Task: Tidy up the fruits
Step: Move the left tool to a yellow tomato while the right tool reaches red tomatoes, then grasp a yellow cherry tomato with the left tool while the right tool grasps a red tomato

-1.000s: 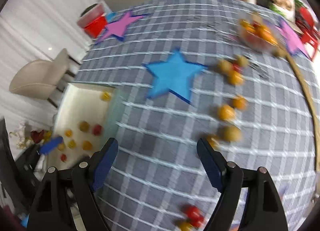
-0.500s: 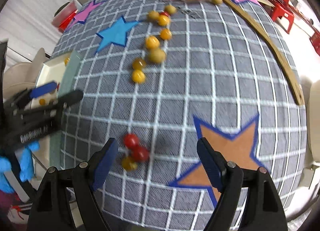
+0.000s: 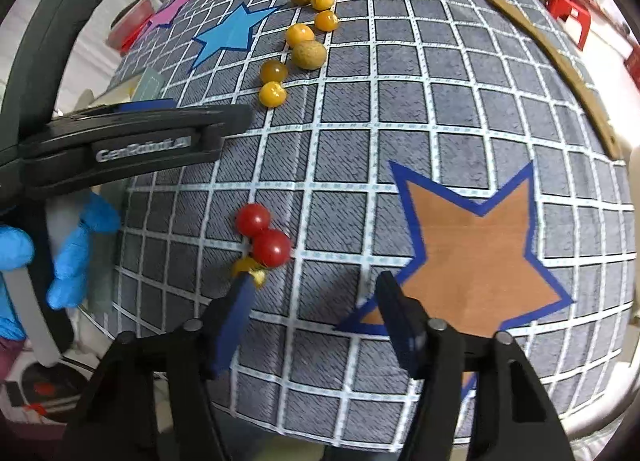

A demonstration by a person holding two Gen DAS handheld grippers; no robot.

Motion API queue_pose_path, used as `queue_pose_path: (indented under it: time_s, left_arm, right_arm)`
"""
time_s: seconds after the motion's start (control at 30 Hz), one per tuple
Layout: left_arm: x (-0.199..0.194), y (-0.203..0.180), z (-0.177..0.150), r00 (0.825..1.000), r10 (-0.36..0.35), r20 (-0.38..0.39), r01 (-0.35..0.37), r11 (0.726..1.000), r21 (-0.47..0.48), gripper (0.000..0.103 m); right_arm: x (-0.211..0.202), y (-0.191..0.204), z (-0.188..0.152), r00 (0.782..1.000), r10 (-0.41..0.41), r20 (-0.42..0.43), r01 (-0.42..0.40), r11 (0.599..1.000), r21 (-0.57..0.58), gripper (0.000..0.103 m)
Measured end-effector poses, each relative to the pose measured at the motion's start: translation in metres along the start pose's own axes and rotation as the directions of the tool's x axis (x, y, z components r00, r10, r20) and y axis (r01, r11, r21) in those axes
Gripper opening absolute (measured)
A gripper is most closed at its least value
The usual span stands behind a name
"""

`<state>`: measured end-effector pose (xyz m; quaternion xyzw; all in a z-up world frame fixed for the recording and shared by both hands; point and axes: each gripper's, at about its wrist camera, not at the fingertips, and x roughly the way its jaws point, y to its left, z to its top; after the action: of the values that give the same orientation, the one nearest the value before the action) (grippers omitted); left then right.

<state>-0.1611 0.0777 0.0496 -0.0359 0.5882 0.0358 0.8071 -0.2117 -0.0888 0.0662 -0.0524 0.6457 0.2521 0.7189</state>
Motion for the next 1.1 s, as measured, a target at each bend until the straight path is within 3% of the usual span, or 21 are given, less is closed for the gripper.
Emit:
queue_pose_path:
  time_s: [0.23,0.33,0.53,0.67,0.73,0.87,1.1]
  left_arm:
    - [0.013,-0.006,0.01,1.0,-0.003,-0.011,0.003,1.0,0.003,0.084]
    - [0.018,-0.008,0.012,1.0,-0.001,-0.023,0.001,1.0,0.003,0.074]
    - [0.024,-0.014,0.014,0.999,0.0,-0.037,0.001,1.0,0.015,0.067]
    - [0.023,-0.019,0.015,1.0,-0.007,-0.022,0.007,1.0,0.029,0.047]
    - [0.023,-0.018,0.015,1.0,-0.012,-0.014,0.012,1.0,0.027,0.036]
    - [0.019,-0.011,0.017,1.0,-0.024,-0.011,0.024,1.0,0.014,0.021]
    - [0.016,0.006,0.003,0.999,-0.042,-0.013,0.042,0.999,-0.019,0.021]
  right_arm:
    - [0.01,0.005,0.01,0.997,0.076,0.0,-0.076,0.997,0.03,0.054]
    - [0.017,0.007,0.014,0.996,0.093,-0.003,-0.093,0.995,0.045,0.048]
    - [0.028,0.025,0.025,0.994,0.111,-0.004,-0.111,0.992,0.056,0.036]
    - [0.035,0.029,0.032,0.989,0.148,-0.012,-0.146,0.984,0.098,0.031]
    - [0.036,0.024,0.034,0.985,0.17,-0.019,-0.166,0.978,0.125,0.021]
    - [0.036,0.019,0.035,0.982,0.19,-0.019,-0.185,0.971,0.152,0.021]
    - [0.031,0.01,0.029,0.984,0.176,-0.017,-0.171,0.973,0.155,0.021]
